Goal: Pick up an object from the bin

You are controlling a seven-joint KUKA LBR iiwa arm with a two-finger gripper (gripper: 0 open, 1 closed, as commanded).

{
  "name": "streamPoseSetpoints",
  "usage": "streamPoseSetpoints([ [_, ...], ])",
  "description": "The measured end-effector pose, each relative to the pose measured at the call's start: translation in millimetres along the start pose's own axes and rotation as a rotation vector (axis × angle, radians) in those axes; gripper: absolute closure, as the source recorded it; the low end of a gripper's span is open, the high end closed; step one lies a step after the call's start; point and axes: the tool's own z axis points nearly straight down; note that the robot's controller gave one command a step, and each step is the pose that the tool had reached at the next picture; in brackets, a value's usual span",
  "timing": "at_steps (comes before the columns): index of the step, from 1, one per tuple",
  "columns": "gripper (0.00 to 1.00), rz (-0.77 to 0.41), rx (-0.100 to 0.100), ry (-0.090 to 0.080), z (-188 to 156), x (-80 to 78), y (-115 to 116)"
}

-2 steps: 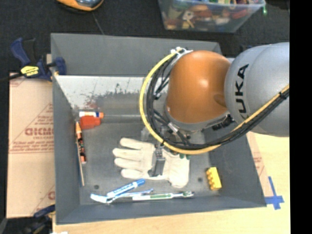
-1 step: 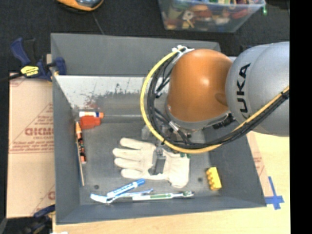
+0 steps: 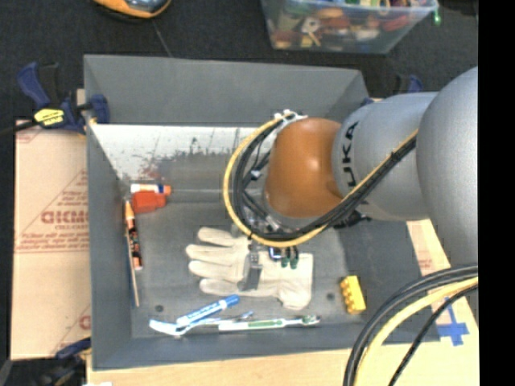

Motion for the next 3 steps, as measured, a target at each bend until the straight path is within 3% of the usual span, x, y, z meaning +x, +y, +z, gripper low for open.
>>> streamPoseSetpoints([
  [1,0.0,0.033,-0.003,-0.006,42.1,-13.4,-10.9],
  [2,0.0,0.211,-0.001,-0.003,41.2,0.3,-6.2],
  [3,0.0,0.039,-0.003,-0.009,41.1,-14.3,-11.6],
])
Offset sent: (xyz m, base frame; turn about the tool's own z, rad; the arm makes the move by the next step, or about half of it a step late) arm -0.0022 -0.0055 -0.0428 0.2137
